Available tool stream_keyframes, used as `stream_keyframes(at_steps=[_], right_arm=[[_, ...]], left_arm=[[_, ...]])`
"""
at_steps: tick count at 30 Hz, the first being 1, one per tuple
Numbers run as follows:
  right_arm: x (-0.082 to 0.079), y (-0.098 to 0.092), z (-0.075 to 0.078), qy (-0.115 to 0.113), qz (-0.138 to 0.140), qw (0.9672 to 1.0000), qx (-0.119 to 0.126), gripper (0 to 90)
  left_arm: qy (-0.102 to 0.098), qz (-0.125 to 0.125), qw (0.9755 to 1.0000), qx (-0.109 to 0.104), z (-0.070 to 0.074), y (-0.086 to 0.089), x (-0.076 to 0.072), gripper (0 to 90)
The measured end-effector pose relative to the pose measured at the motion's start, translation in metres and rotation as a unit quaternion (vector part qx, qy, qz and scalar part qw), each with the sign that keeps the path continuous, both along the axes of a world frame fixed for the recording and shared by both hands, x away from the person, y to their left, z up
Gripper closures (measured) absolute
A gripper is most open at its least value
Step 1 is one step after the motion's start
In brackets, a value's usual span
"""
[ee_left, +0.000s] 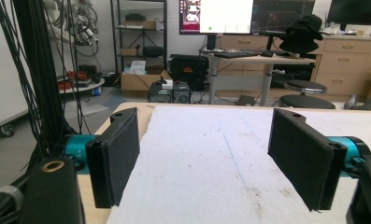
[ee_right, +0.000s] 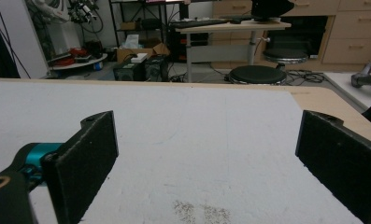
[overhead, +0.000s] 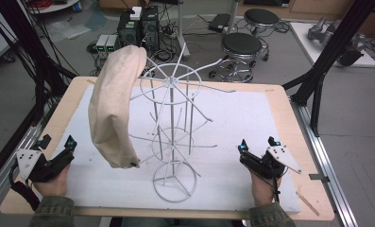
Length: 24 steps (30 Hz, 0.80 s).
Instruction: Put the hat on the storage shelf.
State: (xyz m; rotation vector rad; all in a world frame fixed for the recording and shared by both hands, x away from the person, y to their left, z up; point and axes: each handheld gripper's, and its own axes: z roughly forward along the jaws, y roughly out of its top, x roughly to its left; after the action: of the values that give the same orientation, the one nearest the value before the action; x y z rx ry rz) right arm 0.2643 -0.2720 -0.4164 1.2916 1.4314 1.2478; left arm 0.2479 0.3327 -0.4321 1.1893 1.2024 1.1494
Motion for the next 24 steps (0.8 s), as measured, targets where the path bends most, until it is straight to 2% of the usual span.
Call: stream_keyframes(at_steps=[24], right_arm=[[0.0002, -0.0014, -0.0007, 0.007, 0.001, 1.0, 0.002, 4.9]], left_arm=[[0.0, -0.007, 0.9999, -0.007, 0.0, -0.0025, 0.0016, 25.4]])
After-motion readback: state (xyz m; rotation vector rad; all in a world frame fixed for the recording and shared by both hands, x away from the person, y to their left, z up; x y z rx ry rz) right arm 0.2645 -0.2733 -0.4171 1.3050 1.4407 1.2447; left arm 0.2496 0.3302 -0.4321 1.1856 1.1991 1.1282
